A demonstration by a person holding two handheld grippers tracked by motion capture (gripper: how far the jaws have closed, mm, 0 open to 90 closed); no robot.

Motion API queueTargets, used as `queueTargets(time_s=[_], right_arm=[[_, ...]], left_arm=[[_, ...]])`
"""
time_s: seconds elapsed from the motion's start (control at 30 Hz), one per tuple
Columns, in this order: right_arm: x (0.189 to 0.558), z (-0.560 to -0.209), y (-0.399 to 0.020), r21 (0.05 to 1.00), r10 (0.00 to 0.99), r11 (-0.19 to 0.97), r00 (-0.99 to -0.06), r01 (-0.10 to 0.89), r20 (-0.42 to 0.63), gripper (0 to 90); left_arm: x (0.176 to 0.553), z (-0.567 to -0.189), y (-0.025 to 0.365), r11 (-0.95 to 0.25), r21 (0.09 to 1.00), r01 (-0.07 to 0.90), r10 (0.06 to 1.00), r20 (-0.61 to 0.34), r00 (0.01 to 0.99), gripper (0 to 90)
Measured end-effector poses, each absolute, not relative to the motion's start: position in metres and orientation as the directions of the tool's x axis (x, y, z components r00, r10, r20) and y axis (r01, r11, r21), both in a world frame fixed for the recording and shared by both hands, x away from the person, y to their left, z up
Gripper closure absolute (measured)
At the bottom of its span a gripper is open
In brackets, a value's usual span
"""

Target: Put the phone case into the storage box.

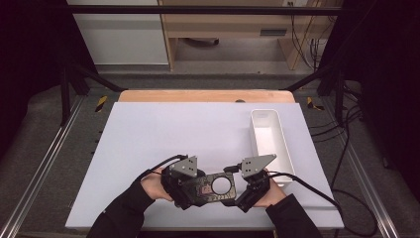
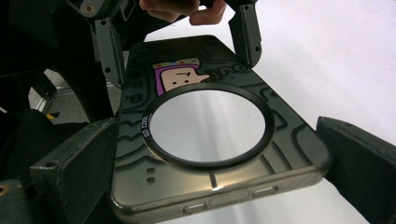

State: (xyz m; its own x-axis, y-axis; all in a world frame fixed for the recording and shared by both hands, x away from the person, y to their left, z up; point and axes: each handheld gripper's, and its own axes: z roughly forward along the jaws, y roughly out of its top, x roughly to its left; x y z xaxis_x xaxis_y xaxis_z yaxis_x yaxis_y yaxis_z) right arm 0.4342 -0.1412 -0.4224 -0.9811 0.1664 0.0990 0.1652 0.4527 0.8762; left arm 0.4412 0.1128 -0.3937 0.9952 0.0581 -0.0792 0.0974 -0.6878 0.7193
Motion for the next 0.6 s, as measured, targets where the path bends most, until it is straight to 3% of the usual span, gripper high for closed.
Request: queueTargets(time_s=[0.6], right_arm=[[0.4334,-0.4218,-0.1421,0.882,0.129,0.446,-0.986,0.151,0.103,7.7]], left_arm=[[0.4403,-0.3947,0.1104,-0.684,0.725,0.084,0.044,-0.074,0.996,11.7]])
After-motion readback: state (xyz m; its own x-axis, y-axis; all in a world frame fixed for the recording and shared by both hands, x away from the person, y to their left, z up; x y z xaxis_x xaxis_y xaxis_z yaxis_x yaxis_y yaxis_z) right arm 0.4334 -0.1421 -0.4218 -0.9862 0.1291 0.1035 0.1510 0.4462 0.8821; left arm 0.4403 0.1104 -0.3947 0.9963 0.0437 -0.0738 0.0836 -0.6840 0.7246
